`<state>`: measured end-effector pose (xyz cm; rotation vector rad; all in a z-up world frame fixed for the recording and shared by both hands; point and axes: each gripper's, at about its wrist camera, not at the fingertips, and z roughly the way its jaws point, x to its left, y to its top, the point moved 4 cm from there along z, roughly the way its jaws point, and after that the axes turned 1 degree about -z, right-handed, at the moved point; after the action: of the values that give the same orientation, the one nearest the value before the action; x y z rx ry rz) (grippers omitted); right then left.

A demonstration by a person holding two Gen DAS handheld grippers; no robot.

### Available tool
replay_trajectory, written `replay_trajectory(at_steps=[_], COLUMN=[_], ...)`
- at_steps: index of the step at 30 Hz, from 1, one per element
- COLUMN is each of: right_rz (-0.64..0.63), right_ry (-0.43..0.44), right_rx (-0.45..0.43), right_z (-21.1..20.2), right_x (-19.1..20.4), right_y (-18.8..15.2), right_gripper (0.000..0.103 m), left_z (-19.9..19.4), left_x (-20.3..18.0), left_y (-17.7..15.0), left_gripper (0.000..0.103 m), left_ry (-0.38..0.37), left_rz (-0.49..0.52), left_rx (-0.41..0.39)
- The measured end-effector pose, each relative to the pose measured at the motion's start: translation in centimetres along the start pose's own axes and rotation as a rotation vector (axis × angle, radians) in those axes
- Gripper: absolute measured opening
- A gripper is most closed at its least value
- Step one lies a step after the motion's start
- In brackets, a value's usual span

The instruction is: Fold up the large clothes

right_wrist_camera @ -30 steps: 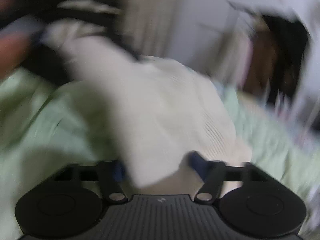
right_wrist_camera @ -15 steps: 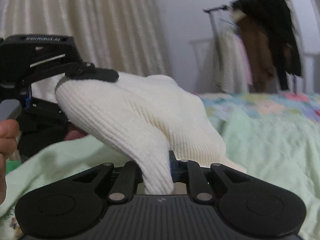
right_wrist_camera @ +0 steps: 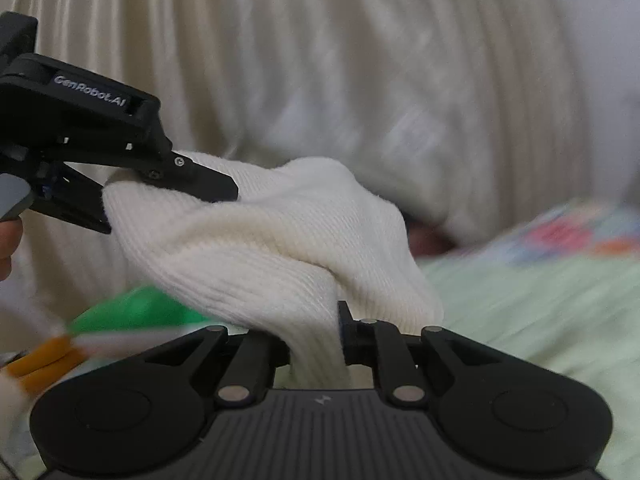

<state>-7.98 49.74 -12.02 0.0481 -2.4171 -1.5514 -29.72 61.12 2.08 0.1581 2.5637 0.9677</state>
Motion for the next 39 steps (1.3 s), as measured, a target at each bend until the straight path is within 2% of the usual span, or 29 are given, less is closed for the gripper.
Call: replay_trajectory(at_steps=[2,4,5,6,7,9,10,11,13,16,18,19,21,23,24,27,30,39], right_rz=[-0.021,-0.006,0.002,0.008,0.006,0.007,0.012,0.031,0.08,0.351,0.548,0.567,0.565,0.501,0.461,0.365,0.318,0.247], right_ry=[0.042,0.051,0.056,0.056,0.044,0.012,-0.007,-0.028,-0.075,-0.171,-0.184,-0.182,-0.201,-0.241,-0.266,-0.325,-0.355,-0.419], right_rx=[0.119,0.213,0.26,0.299,0.315,0.351,0.368,0.379,0.405,0.476,0.455,0.442,0.447,0.477,0.481,0.484,0.482,0.49], right_z=[3.3,4.5,5.1,5.4,4.9,3.5,2.7,1.8,0.1,-3.5,-6.3,-7.2,-8.4,-8.5,-8.6,-8.4,-7.8,-6.4], right_x=[2.4,3.5,4.0,4.4,4.6,4.4,4.2,4.3,4.5,3.9,3.9,4.5,5.9,6.8,7.5,9.0,10.2,11.9], right_y=[-3.1,-5.3,-6.5,-7.3,-7.4,-7.0,-6.7,-6.6,-6.5,-6.4,-6.6,-6.7,-6.9,-6.6,-6.4,-5.9,-5.6,-5.3], right_gripper=[0.013,0.016,0.02,0.027,0.032,0.043,0.053,0.058,0.079,0.081,0.081,0.083,0.089,0.089,0.089,0.089,0.089,0.089], left_z=[2.0,4.0,4.4,5.2,5.2,4.6,4.0,3.4,2.0,-0.3,-2.3,-3.1,-3.9,-4.6,-4.7,-3.9,-3.6,-2.7], left_x=[4.7,8.3,9.0,10.3,10.9,11.8,12.2,12.6,12.7,12.2,11.0,10.4,9.5,8.2,7.3,6.8,6.8,6.8], left_y=[-2.3,-4.6,-5.2,-6.5,-6.9,-7.3,-7.3,-7.3,-7.2,-7.6,-8.6,-9.2,-9.8,-9.8,-10.1,-10.6,-10.7,-11.1], left_gripper=[0.045,0.047,0.052,0.061,0.067,0.087,0.089,0.092,0.096,0.099,0.099,0.099,0.102,0.103,0.103,0.103,0.103,0.103], left_ry=[0.074,0.121,0.129,0.138,0.14,0.154,0.166,0.177,0.199,0.232,0.218,0.201,0.181,0.183,0.216,0.286,0.319,0.336], left_rz=[-0.083,-0.142,-0.143,-0.142,-0.14,-0.139,-0.141,-0.143,-0.158,-0.13,-0.062,-0.028,0.036,0.119,0.183,0.239,0.252,0.253], left_rx=[0.074,0.136,0.152,0.185,0.193,0.201,0.202,0.204,0.233,0.284,0.341,0.36,0.374,0.345,0.325,0.341,0.351,0.359])
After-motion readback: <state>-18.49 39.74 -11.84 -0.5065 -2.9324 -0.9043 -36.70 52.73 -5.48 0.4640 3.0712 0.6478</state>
